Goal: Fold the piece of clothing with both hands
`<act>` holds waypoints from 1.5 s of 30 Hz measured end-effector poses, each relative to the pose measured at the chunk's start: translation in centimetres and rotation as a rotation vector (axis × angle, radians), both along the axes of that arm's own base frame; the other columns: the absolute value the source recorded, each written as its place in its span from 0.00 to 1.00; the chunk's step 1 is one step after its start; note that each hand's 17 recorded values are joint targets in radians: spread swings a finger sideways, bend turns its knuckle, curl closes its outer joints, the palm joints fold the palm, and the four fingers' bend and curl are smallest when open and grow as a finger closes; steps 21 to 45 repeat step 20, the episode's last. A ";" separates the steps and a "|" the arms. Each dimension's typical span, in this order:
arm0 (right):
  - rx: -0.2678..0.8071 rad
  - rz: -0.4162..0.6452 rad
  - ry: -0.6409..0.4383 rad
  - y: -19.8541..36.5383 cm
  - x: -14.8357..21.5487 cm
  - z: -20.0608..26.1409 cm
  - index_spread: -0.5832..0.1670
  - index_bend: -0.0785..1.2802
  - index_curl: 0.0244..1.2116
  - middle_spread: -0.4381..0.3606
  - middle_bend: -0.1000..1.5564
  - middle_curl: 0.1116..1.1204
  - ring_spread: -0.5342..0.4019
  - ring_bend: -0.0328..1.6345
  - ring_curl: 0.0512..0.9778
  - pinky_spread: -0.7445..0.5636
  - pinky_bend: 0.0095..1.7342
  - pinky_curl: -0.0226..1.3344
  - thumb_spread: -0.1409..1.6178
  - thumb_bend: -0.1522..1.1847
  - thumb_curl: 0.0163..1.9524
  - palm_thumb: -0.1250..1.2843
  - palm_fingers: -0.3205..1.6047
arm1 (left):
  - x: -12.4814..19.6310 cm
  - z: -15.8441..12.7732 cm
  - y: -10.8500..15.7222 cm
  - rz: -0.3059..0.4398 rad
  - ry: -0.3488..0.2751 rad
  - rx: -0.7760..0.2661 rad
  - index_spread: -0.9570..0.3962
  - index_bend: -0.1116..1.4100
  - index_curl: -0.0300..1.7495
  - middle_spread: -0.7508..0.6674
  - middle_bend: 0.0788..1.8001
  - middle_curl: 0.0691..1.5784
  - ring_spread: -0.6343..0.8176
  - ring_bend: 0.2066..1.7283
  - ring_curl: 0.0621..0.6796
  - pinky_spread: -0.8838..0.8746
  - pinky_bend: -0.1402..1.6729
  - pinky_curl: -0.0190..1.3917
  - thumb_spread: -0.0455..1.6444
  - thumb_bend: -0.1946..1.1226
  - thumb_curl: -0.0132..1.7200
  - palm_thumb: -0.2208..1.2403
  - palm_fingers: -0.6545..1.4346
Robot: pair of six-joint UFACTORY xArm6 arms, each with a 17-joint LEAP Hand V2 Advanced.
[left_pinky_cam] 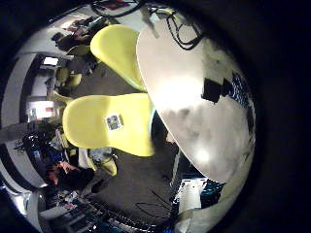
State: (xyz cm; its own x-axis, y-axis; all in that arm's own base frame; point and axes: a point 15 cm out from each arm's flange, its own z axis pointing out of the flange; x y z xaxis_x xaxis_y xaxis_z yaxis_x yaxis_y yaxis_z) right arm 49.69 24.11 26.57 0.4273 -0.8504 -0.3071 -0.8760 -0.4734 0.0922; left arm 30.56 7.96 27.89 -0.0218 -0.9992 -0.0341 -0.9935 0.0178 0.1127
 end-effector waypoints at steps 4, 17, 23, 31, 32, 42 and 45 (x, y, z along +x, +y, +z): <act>0.054 0.038 0.022 -1.8 -1.6 3.4 0.25 0.25 0.36 0.53 0.35 0.25 0.69 0.57 0.32 0.71 0.61 0.51 0.72 0.10 0.33 0.58 0.13 | -0.2 0.2 -0.7 0.007 -0.001 -0.001 0.49 0.20 0.36 0.35 0.07 0.32 0.16 0.44 0.53 0.14 0.50 0.52 0.77 0.14 0.24 0.57 0.58; 0.089 -0.050 0.029 -16.4 -5.2 12.2 0.23 0.24 0.32 0.52 0.28 0.22 0.81 0.45 0.21 0.94 0.43 0.36 0.72 0.11 0.29 0.60 0.22 | 0.1 0.6 -6.9 0.010 0.133 0.017 0.48 0.20 0.37 0.36 0.06 0.32 0.16 0.42 0.53 0.13 0.50 0.52 0.77 0.14 0.25 0.59 0.58; 0.080 -0.068 0.016 -19.5 -6.8 13.9 0.24 0.25 0.32 0.51 0.28 0.22 0.80 0.43 0.20 0.96 0.39 0.33 0.74 0.11 0.28 0.62 0.25 | 0.0 0.9 -7.7 0.007 0.149 0.015 0.48 0.20 0.37 0.37 0.07 0.32 0.17 0.42 0.53 0.13 0.50 0.51 0.77 0.14 0.25 0.59 0.58; 0.080 -0.068 0.016 -19.5 -6.8 13.9 0.24 0.25 0.32 0.51 0.28 0.22 0.80 0.43 0.20 0.96 0.39 0.33 0.74 0.11 0.28 0.62 0.25 | 0.0 0.9 -7.7 0.007 0.149 0.015 0.48 0.20 0.37 0.37 0.07 0.32 0.17 0.42 0.53 0.13 0.50 0.51 0.77 0.14 0.25 0.59 0.58; 0.080 -0.068 0.016 -19.5 -6.8 13.9 0.24 0.25 0.32 0.51 0.28 0.22 0.80 0.43 0.20 0.96 0.39 0.33 0.74 0.11 0.28 0.62 0.25 | 0.0 0.9 -7.7 0.007 0.149 0.015 0.48 0.20 0.37 0.37 0.07 0.32 0.17 0.42 0.53 0.13 0.50 0.51 0.77 0.14 0.25 0.59 0.58; 0.080 -0.068 0.016 -19.5 -6.8 13.9 0.24 0.25 0.32 0.51 0.28 0.22 0.80 0.43 0.20 0.96 0.39 0.33 0.74 0.11 0.28 0.62 0.25 | 0.0 0.9 -7.7 0.007 0.149 0.015 0.48 0.20 0.37 0.37 0.07 0.32 0.17 0.42 0.53 0.13 0.50 0.51 0.77 0.14 0.25 0.59 0.58; 0.080 -0.068 0.016 -19.5 -6.8 13.9 0.24 0.25 0.32 0.51 0.28 0.22 0.80 0.43 0.20 0.96 0.39 0.33 0.74 0.11 0.28 0.62 0.25 | 0.0 0.9 -7.7 0.007 0.149 0.015 0.48 0.20 0.37 0.37 0.07 0.32 0.17 0.42 0.53 0.13 0.50 0.51 0.77 0.14 0.25 0.59 0.58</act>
